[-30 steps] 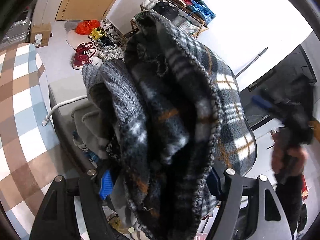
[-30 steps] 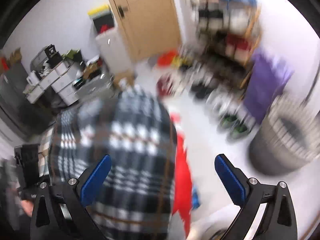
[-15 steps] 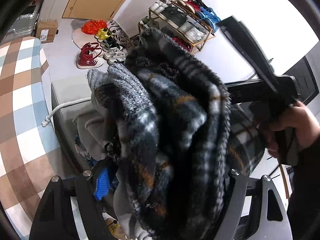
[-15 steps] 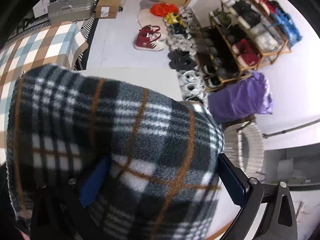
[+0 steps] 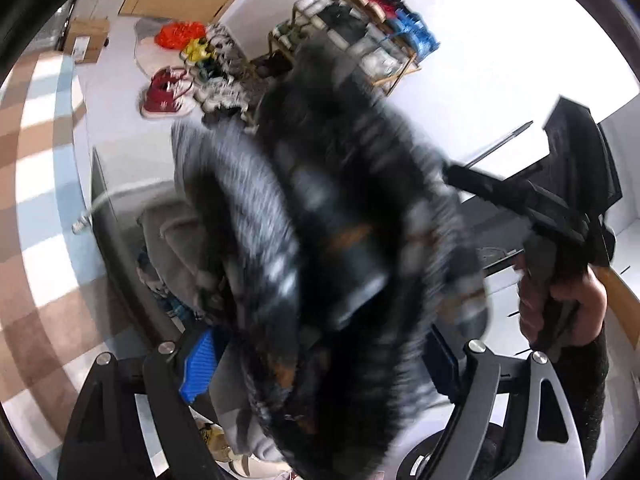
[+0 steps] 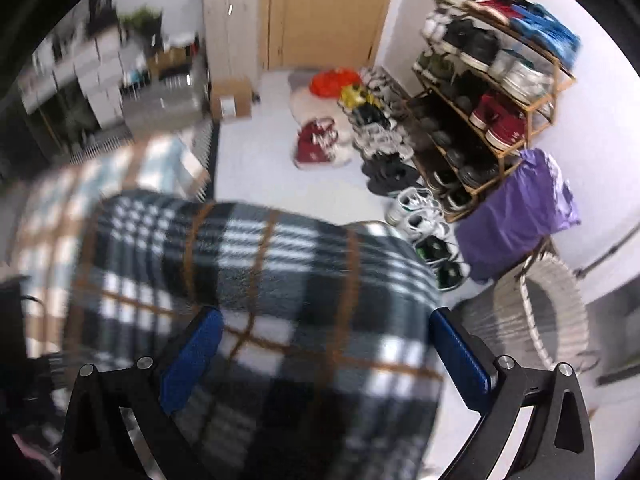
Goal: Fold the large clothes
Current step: 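Carry the held plaid bundle with both grippers toward the grey ottoman, then lower the plaid bundle onto the clothes pile and open both grippers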
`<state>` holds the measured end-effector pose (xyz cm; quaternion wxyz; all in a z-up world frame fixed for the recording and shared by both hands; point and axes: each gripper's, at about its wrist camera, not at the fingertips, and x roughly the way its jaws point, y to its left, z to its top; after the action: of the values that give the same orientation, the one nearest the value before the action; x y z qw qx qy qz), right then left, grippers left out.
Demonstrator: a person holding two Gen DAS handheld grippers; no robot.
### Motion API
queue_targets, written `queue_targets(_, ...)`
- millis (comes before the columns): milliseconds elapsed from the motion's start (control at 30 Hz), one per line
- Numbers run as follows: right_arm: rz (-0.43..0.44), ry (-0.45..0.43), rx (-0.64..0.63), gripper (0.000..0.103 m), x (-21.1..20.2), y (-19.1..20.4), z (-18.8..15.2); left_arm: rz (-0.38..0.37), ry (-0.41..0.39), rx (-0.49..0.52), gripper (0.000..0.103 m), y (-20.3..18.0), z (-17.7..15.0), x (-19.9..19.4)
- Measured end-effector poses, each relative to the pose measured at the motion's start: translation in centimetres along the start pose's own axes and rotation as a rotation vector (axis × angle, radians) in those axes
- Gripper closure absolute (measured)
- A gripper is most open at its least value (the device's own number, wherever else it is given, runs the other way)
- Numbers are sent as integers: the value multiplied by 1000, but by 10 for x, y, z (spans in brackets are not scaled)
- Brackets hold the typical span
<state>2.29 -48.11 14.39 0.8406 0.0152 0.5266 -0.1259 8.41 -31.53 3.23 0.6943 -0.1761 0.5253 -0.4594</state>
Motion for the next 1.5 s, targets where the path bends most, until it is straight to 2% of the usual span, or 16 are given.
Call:
queue_targets(67, 12, -25, 8, 0, -30, -1, -8, 7, -59, 27, 20, -8, 4, -24)
queue_targets(167, -33, 8, -76, 0, -52, 11, -29, 25, -149, 101, 20, -29, 11, -54)
queue_targets(233, -131, 79, -193, 0, -45, 26, -48, 14, -144, 180, 20, -52, 17, -57)
queue_targets(300, -171, 114, -276, 0, -28, 35, -65, -15, -111, 265, 20, -75, 24, -48)
queue_targets(400, -97, 153, -205, 0, -3, 26, -68, -9, -57, 292, 20, -87, 35, -20)
queue_targets(533, 46, 218, -116, 0, 34, 8, -70, 78, 9, 241, 22, -60, 52, 19)
queue_targets(700, 123, 167, -97, 0, 34, -9, -74, 52, 17, 177, 23, -22, 62, 38)
queue_targets(867, 210, 107, -17, 0, 38, -26, -79, 125, -2, 258, 23, -42, 58, 31)
queue_targets(967, 211, 38, 3, 0, 22, -25, -84, 116, -59, 309, 23, -67, 47, -1)
queue_targets(1067, 125, -141, 11, 0, -31, -13, -106, 139, -126, 379, 23, -92, 30, -33)
queue_targets(1133, 70, -318, 9, 0, -72, 2, -131, 143, -188, 464, 23, -112, 5, -65)
queue_targets(1233, 96, -546, 41, 0, -129, 26, -184, 255, -368, 586, 21, -132, -53, -115)
queue_targets(1300, 84, -647, 61, 0, -151, 42, -213, 330, -461, 614, 4, -138, -87, -138)
queue_targets(1333, 64, -706, 81, 0, -161, 53, -232, 345, -491, 615, 2, -139, -99, -144)
queue_targets(1400, 30, -808, 105, 0, -176, 72, -263, 355, -588, 631, 1, -139, -137, -165)
queue_targets(1500, -23, -890, 117, 0, -183, 100, -291, 390, -641, 626, 1, -135, -172, -175)
